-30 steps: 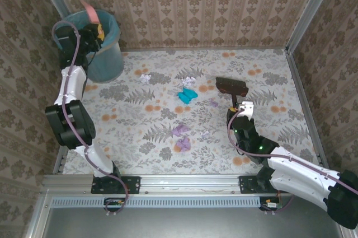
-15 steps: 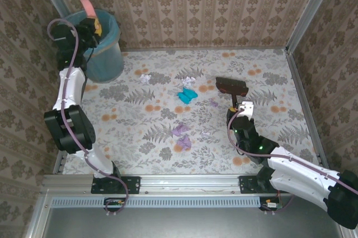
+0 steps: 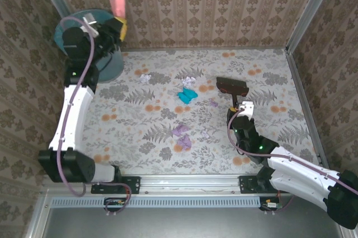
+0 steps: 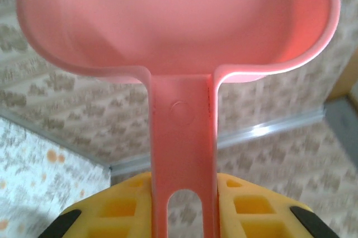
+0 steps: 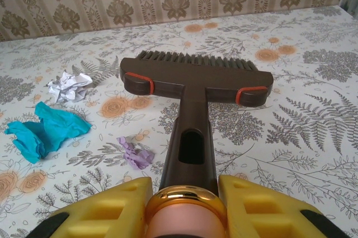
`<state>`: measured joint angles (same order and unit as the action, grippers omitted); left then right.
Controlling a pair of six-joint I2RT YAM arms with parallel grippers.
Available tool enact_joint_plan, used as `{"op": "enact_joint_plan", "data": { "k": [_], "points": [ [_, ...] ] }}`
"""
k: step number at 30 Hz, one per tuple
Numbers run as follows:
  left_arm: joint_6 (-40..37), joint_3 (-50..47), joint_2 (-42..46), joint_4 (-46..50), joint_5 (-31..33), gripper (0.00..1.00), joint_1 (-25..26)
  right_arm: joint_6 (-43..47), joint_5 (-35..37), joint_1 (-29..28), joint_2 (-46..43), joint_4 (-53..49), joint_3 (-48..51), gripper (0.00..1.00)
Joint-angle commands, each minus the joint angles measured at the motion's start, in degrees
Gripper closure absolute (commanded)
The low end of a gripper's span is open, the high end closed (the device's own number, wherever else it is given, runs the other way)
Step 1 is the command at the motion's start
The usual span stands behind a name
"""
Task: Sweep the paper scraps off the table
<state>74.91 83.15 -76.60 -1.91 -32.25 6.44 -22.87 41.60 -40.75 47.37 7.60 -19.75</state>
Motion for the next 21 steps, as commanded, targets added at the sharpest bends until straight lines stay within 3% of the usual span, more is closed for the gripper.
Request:
{"op": "enact_joint_plan", "data": {
  "k": [1, 5, 11, 17, 21],
  "points": [
    [-17.2, -2.0, 4.5, 12.9, 2.4, 1.0, 5.4, -1.3, 0.4, 0.3, -0.5, 2.5, -0.7, 1.0],
    [-30.0, -5.9, 9.3, 25.0, 6.4, 1.0, 13.1, -2.8, -1.3, 0.4, -0.2, 1.7, -1.2, 1.0],
    [-42.3, -14.1, 14.5, 38.2, 14.4, 1.0, 26.4, -5.6, -1.8, 0.6, -0.3, -3.0, -3.3, 1.0],
    [-44.1, -25.6, 18.9, 41.1, 24.2, 1.0, 38.4, -7.5, -1.0, 1.2, -0.3, -7.1, -5.3, 1.0],
    [-44.2, -31.5, 19.9, 40.1, 26.8, 1.0, 46.1, -8.1, -0.3, 1.8, -0.5, -10.8, -7.3, 1.0]
  ]
}}
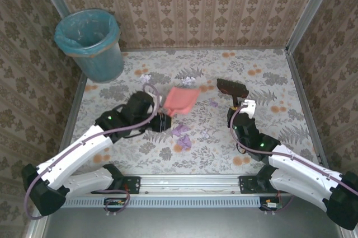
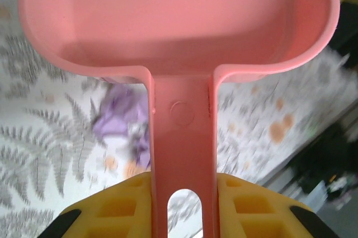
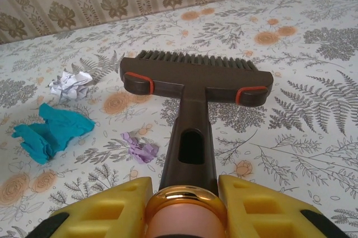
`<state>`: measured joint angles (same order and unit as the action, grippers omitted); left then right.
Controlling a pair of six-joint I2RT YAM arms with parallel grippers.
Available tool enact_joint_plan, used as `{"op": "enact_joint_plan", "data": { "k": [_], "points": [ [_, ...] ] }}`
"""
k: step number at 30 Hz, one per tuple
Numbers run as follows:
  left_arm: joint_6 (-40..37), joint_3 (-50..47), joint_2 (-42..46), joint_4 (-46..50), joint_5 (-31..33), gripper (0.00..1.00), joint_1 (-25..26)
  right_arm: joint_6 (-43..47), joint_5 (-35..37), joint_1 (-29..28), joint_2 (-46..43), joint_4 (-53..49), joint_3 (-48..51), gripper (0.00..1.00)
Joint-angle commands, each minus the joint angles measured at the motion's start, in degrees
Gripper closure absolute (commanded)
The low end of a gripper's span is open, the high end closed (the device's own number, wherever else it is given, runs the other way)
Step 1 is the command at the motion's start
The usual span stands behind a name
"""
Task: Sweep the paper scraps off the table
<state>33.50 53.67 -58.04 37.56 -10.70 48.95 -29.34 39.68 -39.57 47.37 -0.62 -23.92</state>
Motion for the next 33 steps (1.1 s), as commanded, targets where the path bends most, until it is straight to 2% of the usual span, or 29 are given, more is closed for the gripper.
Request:
{"op": "enact_joint_plan", "data": {
  "k": [1, 5, 11, 20, 25, 33],
  "points": [
    [-2.9, -2.8, 1.2, 0.7, 6.2, 1.0, 5.7, -1.8, 1.2, 0.8, -0.5, -3.5, -3.8, 1.0],
    [-3.9, -3.2, 0.5, 2.1, 9.7, 1.0, 13.3, -2.6, -0.8, 1.7, 0.0, -8.6, -7.6, 1.0],
    [-5.5, -0.5, -3.6, 6.1, 11.8, 1.0, 19.9, -2.0, -6.2, 3.9, 2.1, -19.1, -15.8, 1.0],
    [-6.2, 0.0, -6.1, 9.4, 9.4, 1.0, 22.9, 0.8, -15.0, 4.7, 1.5, -32.0, -23.5, 1.0],
    [-7.2, 1.1, -6.4, 12.2, 7.0, 1.0, 24.4, 1.1, -17.3, 4.7, 1.4, -40.2, -27.9, 1.0],
    [-7.8, 3.7, -12.5, 14.8, 6.7, 1.0, 25.2, 1.4, -23.1, 4.7, 2.4, -44.4, -30.6, 1.0]
  ]
}}
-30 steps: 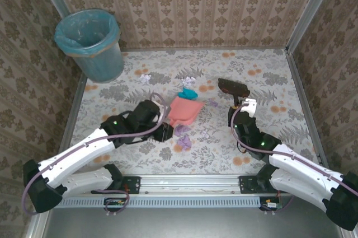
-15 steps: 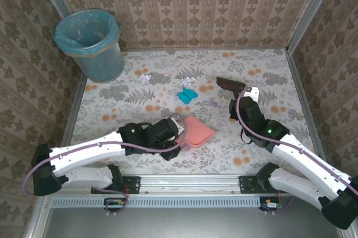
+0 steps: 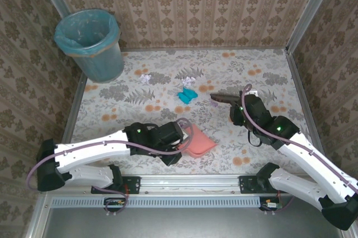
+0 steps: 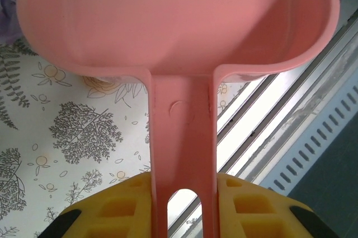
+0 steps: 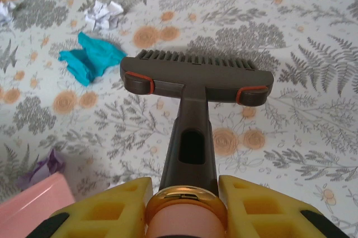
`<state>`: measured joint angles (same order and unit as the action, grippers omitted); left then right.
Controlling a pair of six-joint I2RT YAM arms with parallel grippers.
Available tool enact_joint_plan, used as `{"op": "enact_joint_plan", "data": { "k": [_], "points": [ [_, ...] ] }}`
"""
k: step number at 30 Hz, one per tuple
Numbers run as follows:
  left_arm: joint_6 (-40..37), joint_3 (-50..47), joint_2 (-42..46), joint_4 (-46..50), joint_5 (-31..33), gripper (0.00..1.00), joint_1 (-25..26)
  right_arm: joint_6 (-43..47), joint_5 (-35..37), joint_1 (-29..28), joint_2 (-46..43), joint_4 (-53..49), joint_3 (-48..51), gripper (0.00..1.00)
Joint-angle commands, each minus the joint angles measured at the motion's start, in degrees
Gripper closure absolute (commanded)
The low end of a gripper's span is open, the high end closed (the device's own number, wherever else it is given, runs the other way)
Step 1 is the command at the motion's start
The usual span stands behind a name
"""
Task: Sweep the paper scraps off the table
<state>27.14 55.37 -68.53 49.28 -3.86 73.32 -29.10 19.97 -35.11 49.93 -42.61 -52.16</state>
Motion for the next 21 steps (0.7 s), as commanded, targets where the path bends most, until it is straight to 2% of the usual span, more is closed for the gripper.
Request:
{"op": "enact_joint_plan", "data": {
  "k": [1, 4, 11, 21],
  "points": [
    [-1.2, 2.5, -3.3, 3.6, 0.1, 1.0, 0.9, 1.4, -5.7, 0.2, 0.0, -2.5, -2.6, 1.0],
    [-0.6, 3.6, -6.6, 3.9, -0.2, 1.0, 1.0, 1.8, -9.4, 0.2, 0.5, -3.9, -3.9, 1.0],
    [0.0, 6.3, -12.6, 5.3, 0.5, 1.0, 1.3, 3.3, -9.3, 0.2, 1.6, -8.7, -5.7, 1.0],
    [0.5, 11.4, -20.3, 6.4, 3.2, 1.0, 1.2, 4.9, -13.1, -0.5, 4.6, -13.0, -5.9, 1.0]
  ]
}}
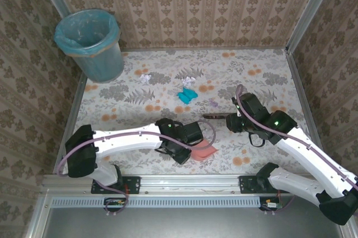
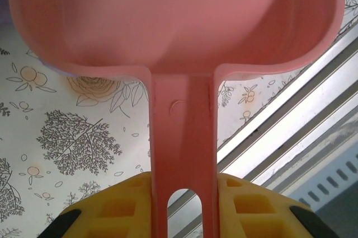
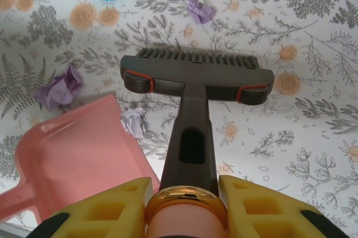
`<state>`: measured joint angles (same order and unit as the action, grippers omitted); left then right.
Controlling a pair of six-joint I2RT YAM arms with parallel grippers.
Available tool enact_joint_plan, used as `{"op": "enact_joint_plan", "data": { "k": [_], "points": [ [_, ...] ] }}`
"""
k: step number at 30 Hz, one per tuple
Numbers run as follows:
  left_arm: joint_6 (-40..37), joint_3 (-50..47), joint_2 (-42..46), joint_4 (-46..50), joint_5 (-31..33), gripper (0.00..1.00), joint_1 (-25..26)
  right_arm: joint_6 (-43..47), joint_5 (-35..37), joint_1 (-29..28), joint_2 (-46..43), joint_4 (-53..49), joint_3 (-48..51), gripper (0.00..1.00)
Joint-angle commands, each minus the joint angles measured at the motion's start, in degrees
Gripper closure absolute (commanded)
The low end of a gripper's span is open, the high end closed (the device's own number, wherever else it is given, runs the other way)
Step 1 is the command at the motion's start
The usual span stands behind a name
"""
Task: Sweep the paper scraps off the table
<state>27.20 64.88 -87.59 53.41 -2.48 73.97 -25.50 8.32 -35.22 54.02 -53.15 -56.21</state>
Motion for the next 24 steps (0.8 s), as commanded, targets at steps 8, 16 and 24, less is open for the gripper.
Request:
{"op": "enact_joint_plan", "data": {
  "k": [8, 16, 24],
  "points": [
    [1.3, 4.3, -6.9, 2.7, 4.5, 1.0, 0.1, 2.7, -1.0, -5.0, 2.9, -9.8, -5.3, 1.0],
    [1.2, 4.2, -7.6, 0.1, 5.4, 1.0, -1.9, 2.9, -0.9, -8.2, 0.0, -16.0, -10.2, 1.0],
    [0.8, 3.8, -7.8, -2.5, 4.8, 1.0, -2.9, 0.0, 8.7, -6.5, -5.7, -10.3, -9.9, 1.0]
  ]
}}
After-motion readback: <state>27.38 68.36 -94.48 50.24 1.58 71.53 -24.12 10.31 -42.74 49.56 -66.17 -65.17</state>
